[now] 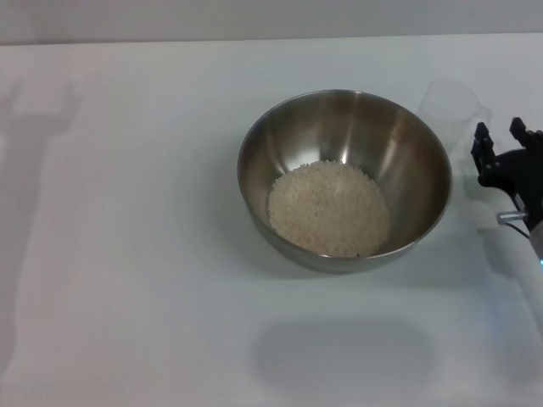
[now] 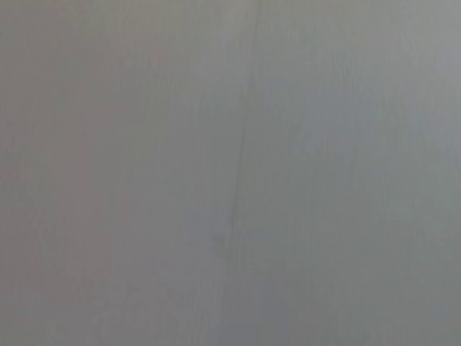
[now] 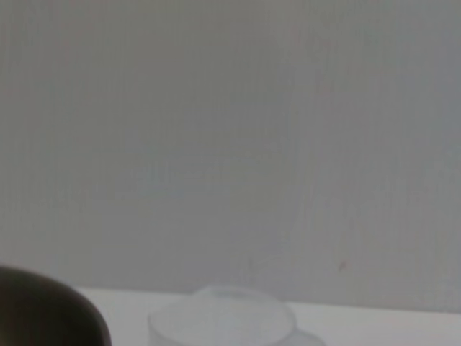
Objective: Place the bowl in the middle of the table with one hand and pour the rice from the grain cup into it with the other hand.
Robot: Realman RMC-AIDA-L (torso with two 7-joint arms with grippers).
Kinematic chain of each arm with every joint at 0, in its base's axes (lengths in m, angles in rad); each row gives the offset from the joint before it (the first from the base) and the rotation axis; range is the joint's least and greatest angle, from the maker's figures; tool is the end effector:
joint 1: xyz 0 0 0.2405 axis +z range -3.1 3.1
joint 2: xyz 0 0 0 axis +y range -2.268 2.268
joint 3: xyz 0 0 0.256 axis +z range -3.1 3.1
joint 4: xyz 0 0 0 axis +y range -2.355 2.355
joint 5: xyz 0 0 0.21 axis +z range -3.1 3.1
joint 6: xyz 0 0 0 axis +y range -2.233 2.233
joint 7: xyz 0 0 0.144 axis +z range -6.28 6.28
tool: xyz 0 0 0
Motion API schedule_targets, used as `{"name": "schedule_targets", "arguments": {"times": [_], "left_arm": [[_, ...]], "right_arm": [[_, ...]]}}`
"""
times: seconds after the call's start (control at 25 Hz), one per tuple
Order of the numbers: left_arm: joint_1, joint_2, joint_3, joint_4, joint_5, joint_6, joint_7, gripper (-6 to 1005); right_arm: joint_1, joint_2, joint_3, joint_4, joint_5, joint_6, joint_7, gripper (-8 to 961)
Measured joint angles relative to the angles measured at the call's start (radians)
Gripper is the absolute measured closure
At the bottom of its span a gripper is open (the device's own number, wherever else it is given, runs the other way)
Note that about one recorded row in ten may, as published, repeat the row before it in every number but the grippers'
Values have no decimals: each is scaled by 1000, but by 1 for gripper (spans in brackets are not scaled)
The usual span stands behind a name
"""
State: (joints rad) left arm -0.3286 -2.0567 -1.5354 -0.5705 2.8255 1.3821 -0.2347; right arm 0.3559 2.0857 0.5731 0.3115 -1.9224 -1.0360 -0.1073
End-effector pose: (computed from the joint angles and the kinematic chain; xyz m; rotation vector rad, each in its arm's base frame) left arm -0.2578 0.3442 0.0930 -1.2237 -0.1730 -1.1706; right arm 0.3398 0.3043 -0.0503 -1.6104 0.6340 0.5048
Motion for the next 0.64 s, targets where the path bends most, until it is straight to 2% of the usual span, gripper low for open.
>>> {"name": "schedule_targets", "arguments": {"times": [0.16,0.28,0.4,0.56,0.64], "left_arm": [[12,1,0,-10,0,3,0,155],[19,1,0,-12,0,3,0,155],[22,0,0,-9,0,3,0,155],[18,-1,6,27,1,-19,2,155],[12,-1,6,44,1,-32,4,155]], "right_arm": [[-63,-2,-12,10,3,-126,0,479],[-71,-2,-2,-1,8,-181,0,479],[-41,-5,41,-36,12,-255,10,479],[54,-9,125,-130,12,-381,70,480],[66,-11,135,-139,13,-401,76,480]]}}
